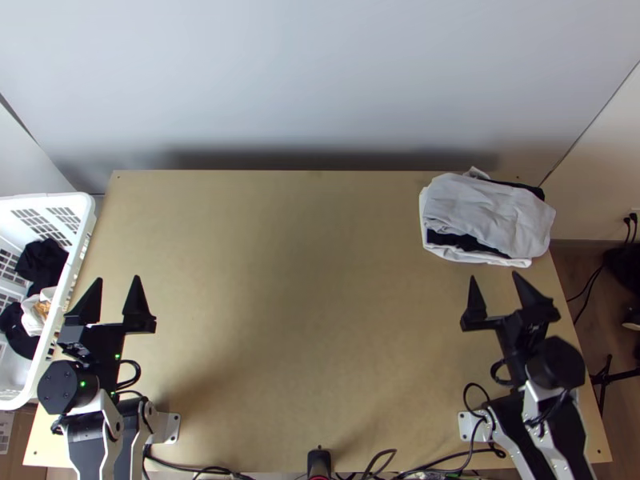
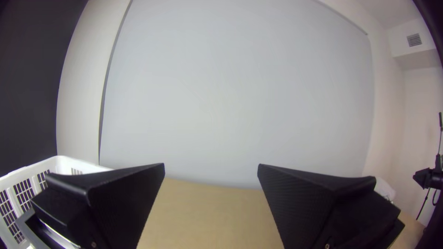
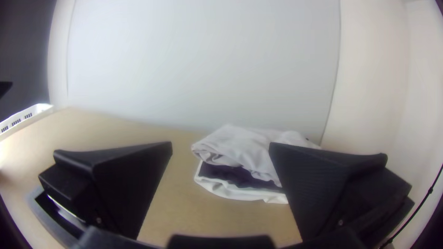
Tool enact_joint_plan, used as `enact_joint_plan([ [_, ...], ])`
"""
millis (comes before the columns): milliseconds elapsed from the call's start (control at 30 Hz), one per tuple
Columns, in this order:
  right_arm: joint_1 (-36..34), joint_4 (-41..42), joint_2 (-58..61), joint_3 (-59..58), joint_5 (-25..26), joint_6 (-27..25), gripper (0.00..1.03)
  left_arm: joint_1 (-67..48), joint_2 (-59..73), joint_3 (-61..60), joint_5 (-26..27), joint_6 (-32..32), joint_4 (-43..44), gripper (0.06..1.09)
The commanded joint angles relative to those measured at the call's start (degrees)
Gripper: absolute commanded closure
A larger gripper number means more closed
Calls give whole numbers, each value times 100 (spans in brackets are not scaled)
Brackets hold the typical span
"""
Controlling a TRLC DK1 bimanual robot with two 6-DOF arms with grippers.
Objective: Fold the t-shirt
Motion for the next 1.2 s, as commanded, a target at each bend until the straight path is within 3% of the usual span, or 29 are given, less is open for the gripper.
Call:
enact_joint_plan([
  [0, -110, -18, -1214, -836, 15, -230, 5, -53, -183, -276, -3, -30, 3, 10],
  [167, -119, 61, -1214, -1099, 7, -370, 5, -141, -191, -513, -3, -92, -6, 10],
  [300, -127, -361, -1205, -1152, 7, -309, 5, -159, -191, -715, -3, -83, -103, 10],
  [567, -154, -475, -1197, -1170, -29, -221, 5, -159, -191, -812, -29, -48, -903, 10],
  [1167, -154, -475, -1197, -1170, -46, -212, 5, -168, -174, -829, -55, -30, -955, 10],
])
